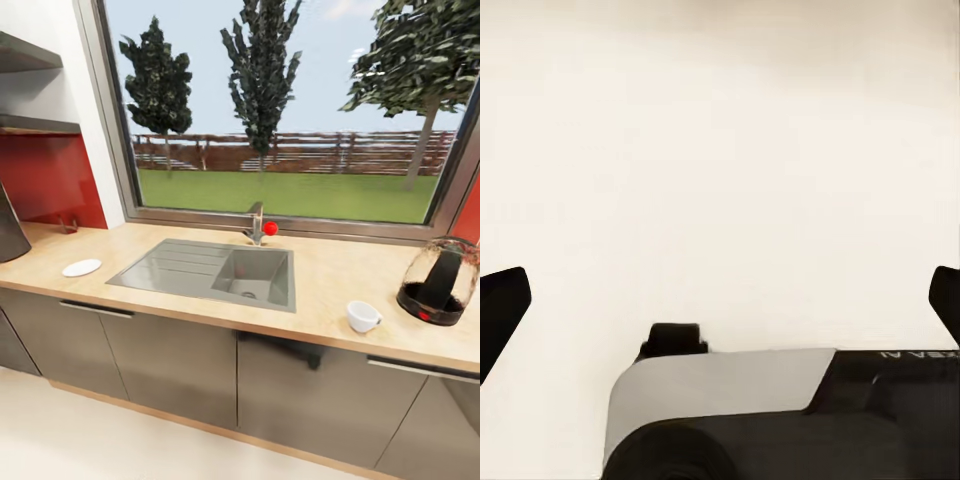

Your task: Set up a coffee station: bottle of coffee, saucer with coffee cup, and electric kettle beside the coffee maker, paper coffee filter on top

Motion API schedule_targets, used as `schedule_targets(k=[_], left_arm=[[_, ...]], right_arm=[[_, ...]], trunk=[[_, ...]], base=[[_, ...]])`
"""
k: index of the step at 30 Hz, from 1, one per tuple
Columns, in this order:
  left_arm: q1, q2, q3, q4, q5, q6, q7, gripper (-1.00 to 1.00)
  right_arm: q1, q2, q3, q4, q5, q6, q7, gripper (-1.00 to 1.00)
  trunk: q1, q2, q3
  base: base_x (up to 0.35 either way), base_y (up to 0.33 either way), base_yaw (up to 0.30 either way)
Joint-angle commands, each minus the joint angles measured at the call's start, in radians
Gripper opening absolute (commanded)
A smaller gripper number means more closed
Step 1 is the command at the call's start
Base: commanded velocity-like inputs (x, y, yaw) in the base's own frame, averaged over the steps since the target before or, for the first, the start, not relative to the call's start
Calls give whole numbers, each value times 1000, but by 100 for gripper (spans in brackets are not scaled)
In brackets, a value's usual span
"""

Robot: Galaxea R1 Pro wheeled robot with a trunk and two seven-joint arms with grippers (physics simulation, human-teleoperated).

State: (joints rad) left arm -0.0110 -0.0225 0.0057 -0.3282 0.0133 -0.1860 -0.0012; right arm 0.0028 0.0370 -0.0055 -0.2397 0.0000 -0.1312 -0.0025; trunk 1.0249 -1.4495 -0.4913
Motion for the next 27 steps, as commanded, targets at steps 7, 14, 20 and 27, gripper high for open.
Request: schedule_targets(k=[7,14,20,27], left_arm=[[3,5,5,-70,104,-9,-3,100],[11,11,2,-26,122,-67,-2,100],[11,12,6,10,123,-105,-1,100],[11,12,5,12,122,-108,0,100]], right_arm=[[0,-3,-1,-33,0,-35,-1,100],[0,-8,2,-36,2,-37,1,100],[0,-22,3,-36,2,-36,4,100],[0,-23,4,-36,2,-37,2,100]], trunk=[[0,0,-7],[0,0,-8],[0,0,-8],[0,0,-8]], base=[[143,323,118],[176,316,9],[186,303,0],[61,328,0]])
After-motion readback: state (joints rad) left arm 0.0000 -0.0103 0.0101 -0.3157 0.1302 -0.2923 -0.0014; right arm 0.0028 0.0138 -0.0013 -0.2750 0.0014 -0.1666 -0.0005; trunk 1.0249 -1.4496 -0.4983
